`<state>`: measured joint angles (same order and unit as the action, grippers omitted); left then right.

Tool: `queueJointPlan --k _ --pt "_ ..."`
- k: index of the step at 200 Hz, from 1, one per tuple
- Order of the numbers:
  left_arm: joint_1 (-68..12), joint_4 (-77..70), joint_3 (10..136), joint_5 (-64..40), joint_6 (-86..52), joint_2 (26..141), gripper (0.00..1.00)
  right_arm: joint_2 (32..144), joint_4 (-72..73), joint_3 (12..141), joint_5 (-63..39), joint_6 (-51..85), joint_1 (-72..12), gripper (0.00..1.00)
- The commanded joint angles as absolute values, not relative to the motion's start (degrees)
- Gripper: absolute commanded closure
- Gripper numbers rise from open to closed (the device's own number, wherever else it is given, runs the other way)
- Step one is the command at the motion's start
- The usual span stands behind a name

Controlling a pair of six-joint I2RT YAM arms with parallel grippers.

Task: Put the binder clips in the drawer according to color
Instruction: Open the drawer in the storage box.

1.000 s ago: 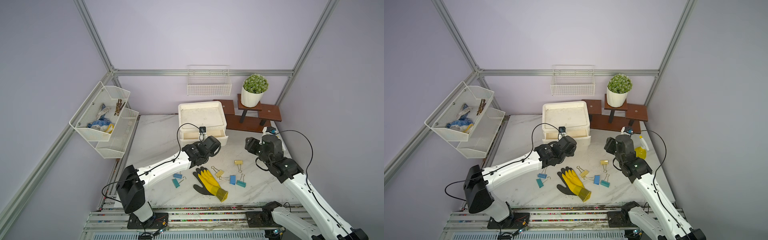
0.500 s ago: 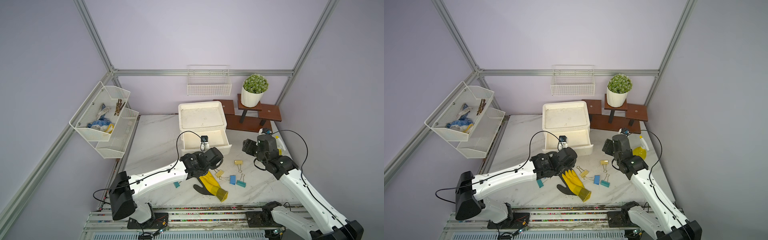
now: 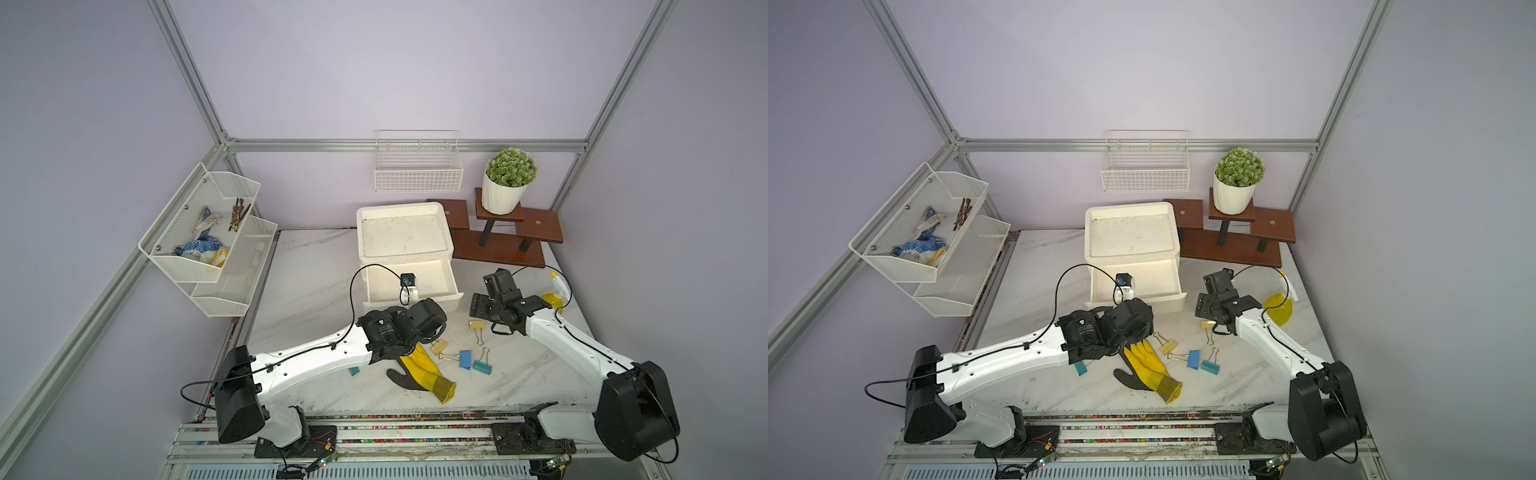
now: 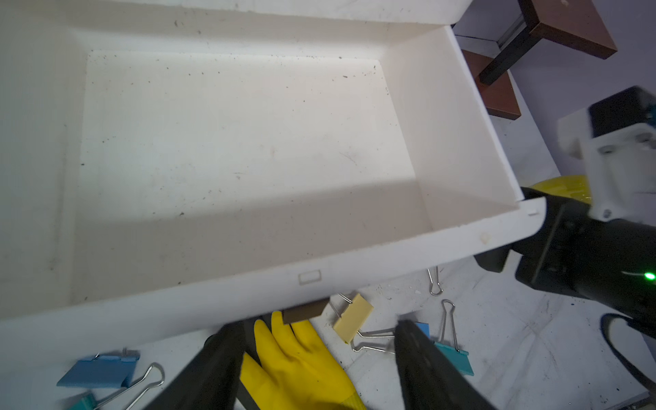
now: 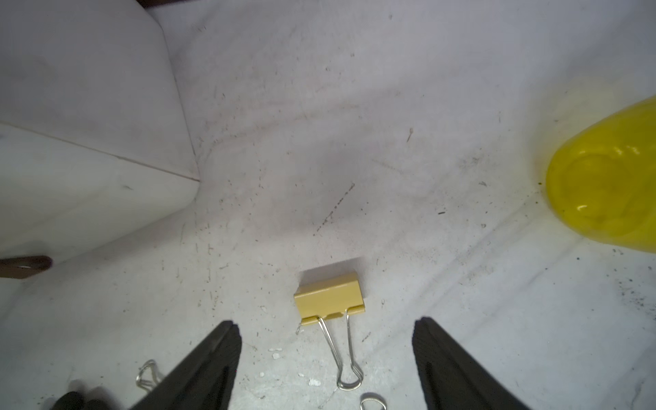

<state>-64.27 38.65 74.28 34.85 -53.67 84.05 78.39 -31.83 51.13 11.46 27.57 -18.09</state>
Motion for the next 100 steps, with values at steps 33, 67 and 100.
queueJointPlan --k 33,67,100 --pt "-72.57 38.14 72.16 41.61 -58.79 76.71 0.28 89.46 -34.89 55.01 10.02 24.78 -17.32 0.21" --pt "-74.94 42.75 71.37 45.73 -62.18 72.27 0.29 92.68 -34.64 54.24 11.14 24.96 -17.36 0.23" --pt "-74.51 47.63 70.76 51.41 -60.94 67.13 0.28 94.58 -33.02 54.14 10.31 23.49 -17.31 0.23"
